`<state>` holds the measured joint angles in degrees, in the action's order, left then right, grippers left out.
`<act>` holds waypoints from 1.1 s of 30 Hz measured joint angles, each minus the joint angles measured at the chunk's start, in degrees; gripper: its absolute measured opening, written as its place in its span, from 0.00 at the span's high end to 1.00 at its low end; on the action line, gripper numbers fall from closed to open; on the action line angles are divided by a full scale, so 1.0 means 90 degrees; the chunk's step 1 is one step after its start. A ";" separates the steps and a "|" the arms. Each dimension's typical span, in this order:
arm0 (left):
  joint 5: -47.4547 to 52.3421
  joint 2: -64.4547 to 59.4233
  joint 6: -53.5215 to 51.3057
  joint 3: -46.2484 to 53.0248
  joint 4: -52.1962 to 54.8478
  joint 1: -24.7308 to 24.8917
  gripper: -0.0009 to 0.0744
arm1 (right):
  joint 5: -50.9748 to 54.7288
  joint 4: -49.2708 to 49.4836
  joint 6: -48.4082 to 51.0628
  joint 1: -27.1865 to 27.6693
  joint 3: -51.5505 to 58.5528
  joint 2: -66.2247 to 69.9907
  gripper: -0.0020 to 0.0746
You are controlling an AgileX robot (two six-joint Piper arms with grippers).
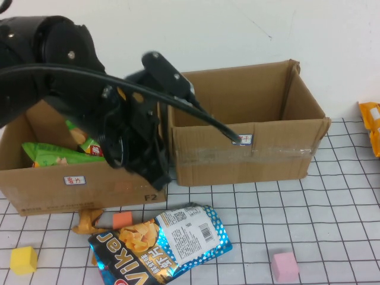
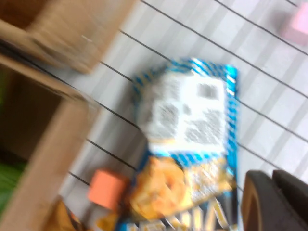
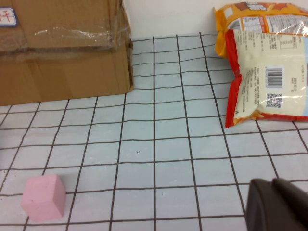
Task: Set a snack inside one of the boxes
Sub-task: Pick up the potato chip
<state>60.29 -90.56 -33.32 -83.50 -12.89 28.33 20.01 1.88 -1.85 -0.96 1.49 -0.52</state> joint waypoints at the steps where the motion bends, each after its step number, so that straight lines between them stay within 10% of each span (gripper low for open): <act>1: 0.0129 -0.0012 -0.0012 0.0000 -0.0056 0.0000 0.97 | 0.0000 0.0000 0.0000 0.0000 0.0000 0.0000 0.98; 14: 0.0566 0.0432 0.1049 0.1339 0.1775 0.1875 0.98 | 0.0000 0.0000 0.0000 0.0000 0.0000 0.0000 0.98; 33: -0.2038 0.2091 0.7459 0.5754 0.6774 0.4437 0.99 | 0.0000 0.0005 0.0000 0.0000 0.0000 0.0000 0.98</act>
<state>41.95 -71.74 33.81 -31.72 48.07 68.26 20.01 1.92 -1.85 -0.96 1.49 -0.52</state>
